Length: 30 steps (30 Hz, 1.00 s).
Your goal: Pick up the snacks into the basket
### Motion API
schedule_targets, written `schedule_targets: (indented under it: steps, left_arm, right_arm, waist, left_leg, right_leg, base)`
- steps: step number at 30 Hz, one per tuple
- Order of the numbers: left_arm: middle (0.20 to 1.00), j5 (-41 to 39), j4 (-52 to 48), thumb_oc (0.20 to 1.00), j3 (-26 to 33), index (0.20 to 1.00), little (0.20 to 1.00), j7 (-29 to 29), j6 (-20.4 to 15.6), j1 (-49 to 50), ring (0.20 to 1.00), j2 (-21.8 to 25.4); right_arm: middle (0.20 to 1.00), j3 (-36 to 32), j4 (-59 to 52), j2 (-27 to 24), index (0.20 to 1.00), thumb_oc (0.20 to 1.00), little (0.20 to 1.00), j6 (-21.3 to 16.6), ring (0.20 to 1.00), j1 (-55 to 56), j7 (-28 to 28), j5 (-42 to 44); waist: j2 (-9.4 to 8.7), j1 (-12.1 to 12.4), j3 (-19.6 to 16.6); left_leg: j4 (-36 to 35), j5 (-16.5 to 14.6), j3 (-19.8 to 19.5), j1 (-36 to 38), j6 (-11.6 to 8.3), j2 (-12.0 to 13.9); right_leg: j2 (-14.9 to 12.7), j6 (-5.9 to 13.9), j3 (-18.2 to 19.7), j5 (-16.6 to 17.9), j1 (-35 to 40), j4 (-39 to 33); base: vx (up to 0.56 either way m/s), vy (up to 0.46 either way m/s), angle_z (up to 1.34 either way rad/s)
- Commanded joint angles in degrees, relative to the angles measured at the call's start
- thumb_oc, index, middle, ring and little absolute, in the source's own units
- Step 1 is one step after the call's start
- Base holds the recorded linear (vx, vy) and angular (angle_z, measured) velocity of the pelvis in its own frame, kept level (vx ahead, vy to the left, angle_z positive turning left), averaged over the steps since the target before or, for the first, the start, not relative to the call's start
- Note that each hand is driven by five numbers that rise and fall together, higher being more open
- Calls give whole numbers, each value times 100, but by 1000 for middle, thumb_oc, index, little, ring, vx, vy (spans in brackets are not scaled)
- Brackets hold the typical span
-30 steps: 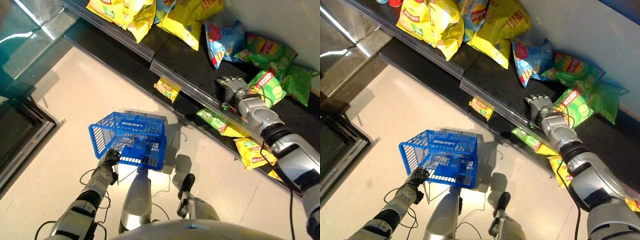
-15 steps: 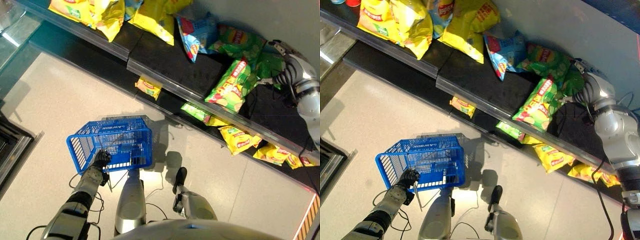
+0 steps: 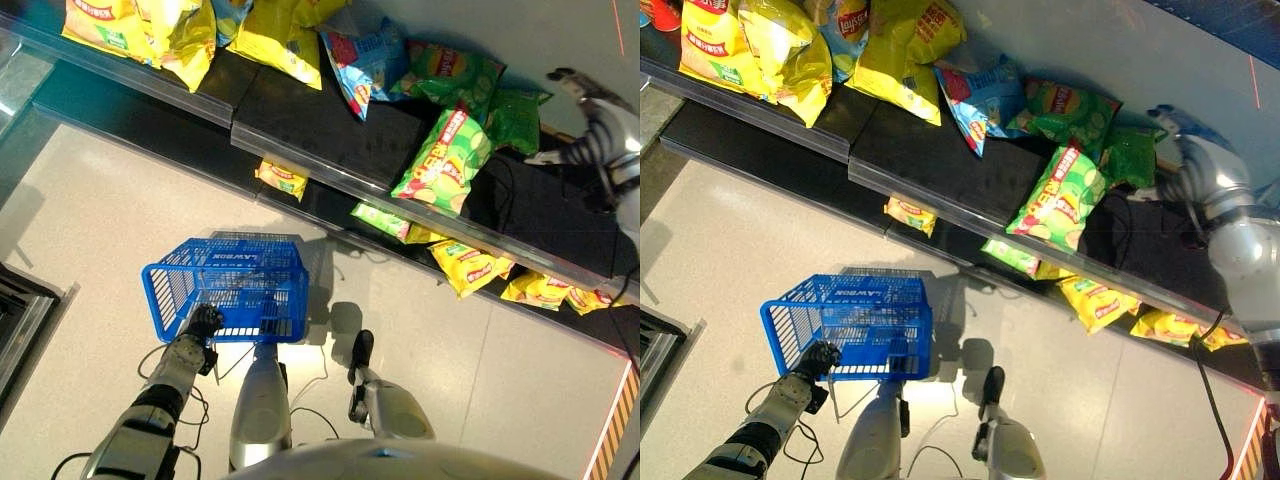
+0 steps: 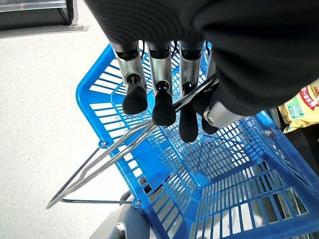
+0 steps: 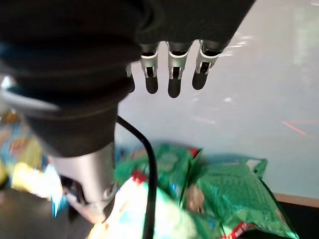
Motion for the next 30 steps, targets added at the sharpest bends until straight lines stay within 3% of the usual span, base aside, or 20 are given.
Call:
schedule_targets:
  steps: [1,2,7,11,23,28,29,30]
  left_arm:
    - [200,324,340,200,-252,200,200,100,-56,-6,200,16]
    - [200,324,366,200,-326,200,200,139,-62,-6,200,7]
    - [200,307,376,200,-417,200,200,207,-69,-1,200,-36]
    - [200,296,379,200,-474,200,200,267,-81,2,200,-67]
    - [200,253,255,200,-603,200,200,403,-121,-3,200,-129]
    - [200,198,395,200,-704,200,200,473,-100,-118,200,-220]
    - [200,194,454,200,-755,200,200,524,-73,-208,200,-271]
    - [200,193,459,200,-756,200,200,527,-74,-211,200,-267]
  right_arm:
    - [1000,769,513,-102,1000,1000,1000,75,1000,-677,-139,-780]
    - [1000,1196,976,68,1000,1000,1000,141,1000,-959,-220,-956]
    - [1000,1802,1692,497,1000,1000,1000,256,1000,-1416,-306,-1040]
    - [1000,2094,2125,897,1000,1000,1000,336,1000,-1554,-365,-1080]
    - [1000,2850,3095,1245,1000,1000,1000,408,1000,-1620,-355,-1789]
    - [1000,3372,4187,1855,1000,1000,1000,486,1000,-1568,-336,-2240]
    - [445,3404,4465,2165,445,445,445,565,445,-1560,-395,-2238]
    - [322,3408,4486,2181,322,322,322,564,322,-1568,-409,-2236]
  waist:
    - [11,187,-363]
    - [19,261,-326]
    - [26,339,-252]
    - [26,430,-166]
    - [38,548,-7]
    - [64,608,16]
    - [69,612,28]
    - [63,612,27]
  left_leg:
    - [116,-711,65,232,63,-145]
    - [117,-692,40,207,63,-153]
    - [122,-673,-9,152,68,-163]
    - [142,-660,-62,101,66,-177]
    - [213,-655,-210,-43,62,-214]
    - [219,-657,-278,-85,68,-252]
    - [223,-656,-292,-99,72,-258]
    - [223,-656,-292,-100,72,-259]
  right_leg:
    - [-25,217,91,274,-537,107]
    - [-32,221,67,289,-547,104]
    - [-31,214,32,301,-562,105]
    - [-40,215,-28,308,-558,110]
    - [-53,193,-109,259,-567,131]
    - [-77,197,-165,238,-546,137]
    - [-83,195,-169,240,-551,142]
    - [-83,195,-169,239,-552,141]
  base:
    - [0,0,0]
    - [0,0,0]
    - [-1,-5,1]
    - [15,-7,6]
    - [17,-5,8]
    - [17,-7,10]
    - [0,0,0]
    - [0,0,0]
